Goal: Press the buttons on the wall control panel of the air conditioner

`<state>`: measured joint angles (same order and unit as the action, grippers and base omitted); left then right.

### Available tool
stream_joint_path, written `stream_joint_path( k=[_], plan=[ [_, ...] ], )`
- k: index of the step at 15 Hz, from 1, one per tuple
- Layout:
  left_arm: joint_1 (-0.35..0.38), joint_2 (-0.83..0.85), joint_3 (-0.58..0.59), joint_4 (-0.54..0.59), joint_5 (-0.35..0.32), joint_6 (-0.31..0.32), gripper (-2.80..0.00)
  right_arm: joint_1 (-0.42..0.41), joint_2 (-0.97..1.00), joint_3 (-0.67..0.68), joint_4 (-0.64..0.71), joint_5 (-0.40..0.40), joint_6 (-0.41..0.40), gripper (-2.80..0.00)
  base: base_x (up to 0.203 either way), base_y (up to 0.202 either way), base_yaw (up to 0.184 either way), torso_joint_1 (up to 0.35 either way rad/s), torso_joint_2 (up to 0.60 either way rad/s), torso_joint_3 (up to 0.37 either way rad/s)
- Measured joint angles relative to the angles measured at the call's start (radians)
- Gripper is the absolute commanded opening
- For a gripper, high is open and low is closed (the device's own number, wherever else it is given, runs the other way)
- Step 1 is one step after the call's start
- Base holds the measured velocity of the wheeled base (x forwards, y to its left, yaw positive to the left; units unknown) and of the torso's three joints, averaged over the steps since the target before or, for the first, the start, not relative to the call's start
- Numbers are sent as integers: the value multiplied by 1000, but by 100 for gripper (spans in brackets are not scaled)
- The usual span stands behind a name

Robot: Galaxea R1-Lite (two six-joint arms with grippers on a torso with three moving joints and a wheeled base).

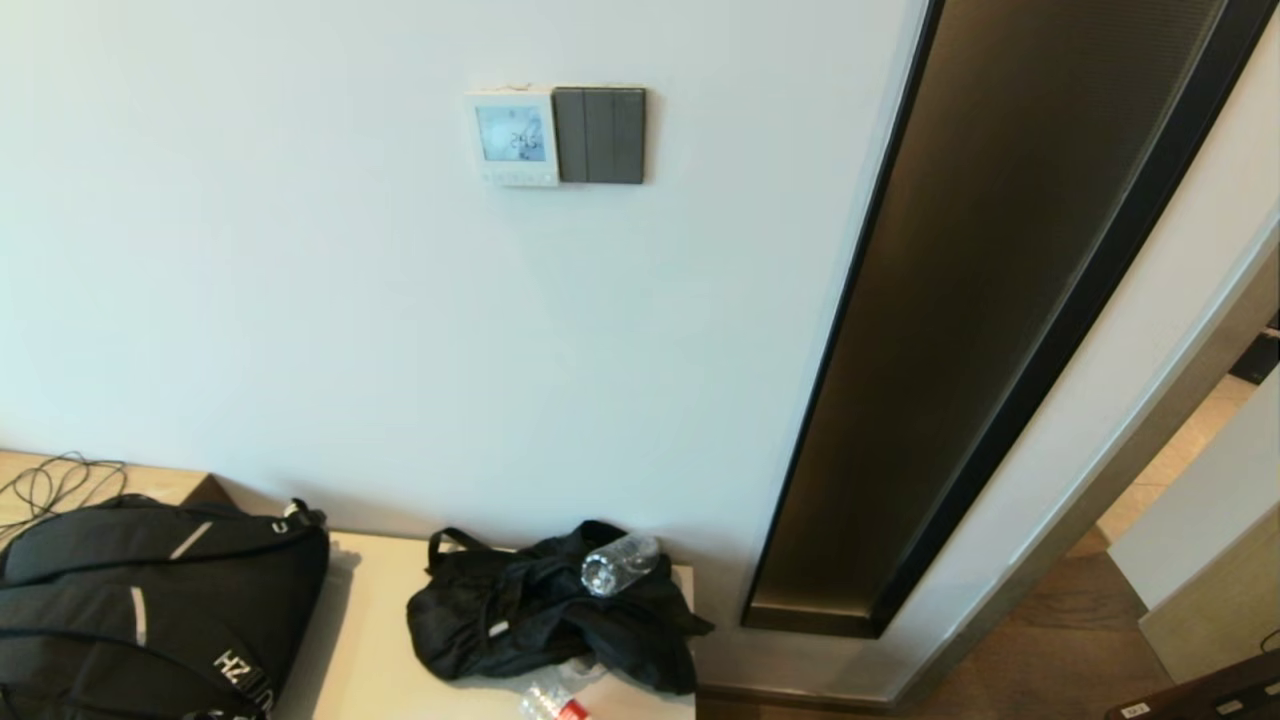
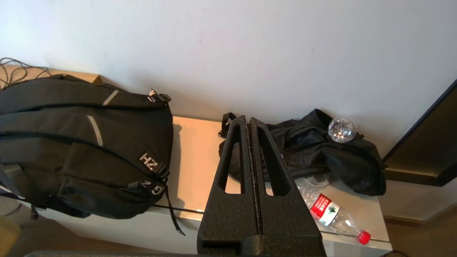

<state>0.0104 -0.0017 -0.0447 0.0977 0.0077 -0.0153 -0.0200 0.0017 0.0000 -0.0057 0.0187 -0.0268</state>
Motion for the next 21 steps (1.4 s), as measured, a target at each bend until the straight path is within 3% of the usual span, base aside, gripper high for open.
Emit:
stream_joint_path(
  k=[21],
  plan=[
    [0,0,0,2,0,1,-280,0,0,0,-1,1,-2,-280,0,0,0,0,0,0]
  ],
)
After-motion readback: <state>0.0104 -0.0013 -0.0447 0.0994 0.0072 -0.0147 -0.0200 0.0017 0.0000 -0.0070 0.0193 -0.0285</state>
